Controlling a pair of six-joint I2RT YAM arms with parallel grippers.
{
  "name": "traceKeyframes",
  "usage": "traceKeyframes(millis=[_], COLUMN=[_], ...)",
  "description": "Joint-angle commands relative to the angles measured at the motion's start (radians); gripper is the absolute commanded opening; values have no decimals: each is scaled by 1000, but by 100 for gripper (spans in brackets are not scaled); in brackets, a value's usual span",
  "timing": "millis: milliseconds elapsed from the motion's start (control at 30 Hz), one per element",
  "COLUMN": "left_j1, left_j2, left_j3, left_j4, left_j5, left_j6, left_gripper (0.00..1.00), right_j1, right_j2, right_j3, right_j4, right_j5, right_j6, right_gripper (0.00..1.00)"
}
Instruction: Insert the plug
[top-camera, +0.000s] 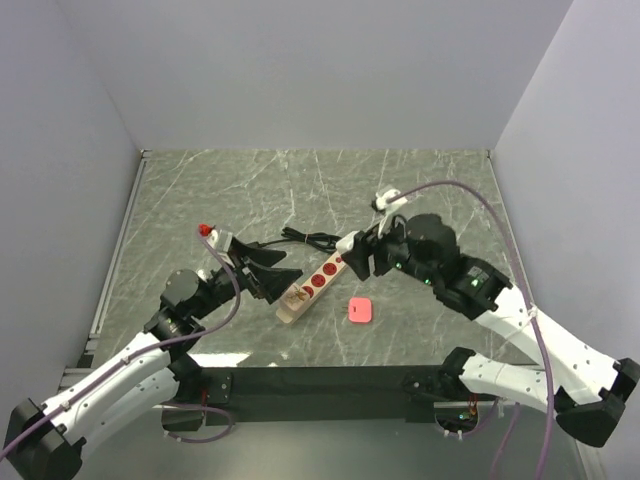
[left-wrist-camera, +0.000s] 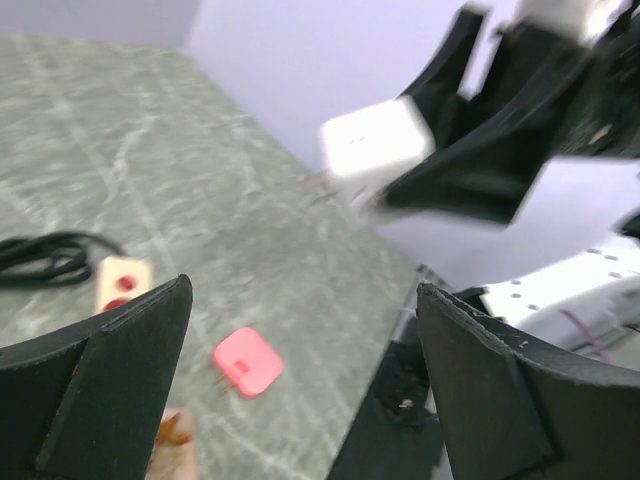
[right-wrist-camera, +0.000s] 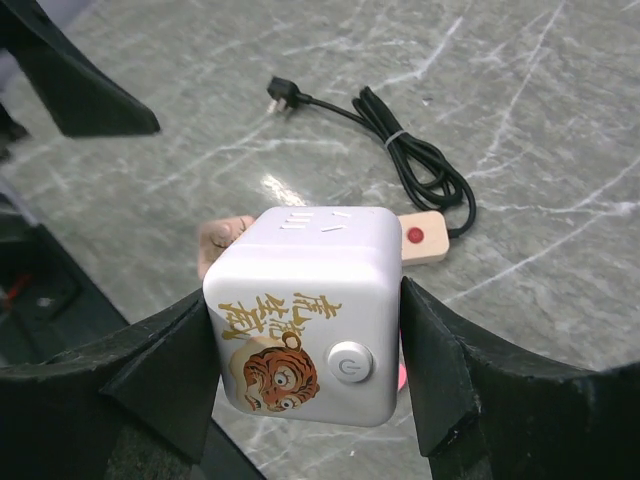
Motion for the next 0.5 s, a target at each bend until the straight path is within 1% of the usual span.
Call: traceKeyframes(millis=[0, 33, 67, 133, 167, 300, 367, 467], left_j1=[6, 7, 6, 6, 6, 6, 6, 6], left_j2=[-49, -56, -74, -88, -99, -112, -102, -70], left_j3=[-56, -66, -91, -117, -140, -186, -207, -221], left_j4=[-50, -49, -41, -21, -1, 42, 56, 83], left_j5=[-123, -127, -138, -140, -135, -143, -146, -138], left_j6=[64, 71, 79, 85, 94, 114, 122, 131], left_gripper=[99, 99, 100, 99, 100, 99, 100, 100], right_j1=[-91, -117, -159, -194, -220, -279, -288, -315], right_j2=[18, 27, 46, 67, 89, 158, 184, 198], right_j3=[97, 105, 109, 122, 125, 142, 148, 134], right_j4=[-34, -40, -40, -43, -44, -60, -63, -5], right_j5=[-274, -322, -436, -520, -590, -739, -767, -847], right_j6=[36, 40, 45, 48, 42, 37, 39, 82], right_gripper=[0, 0, 0, 0, 0, 0, 0, 0])
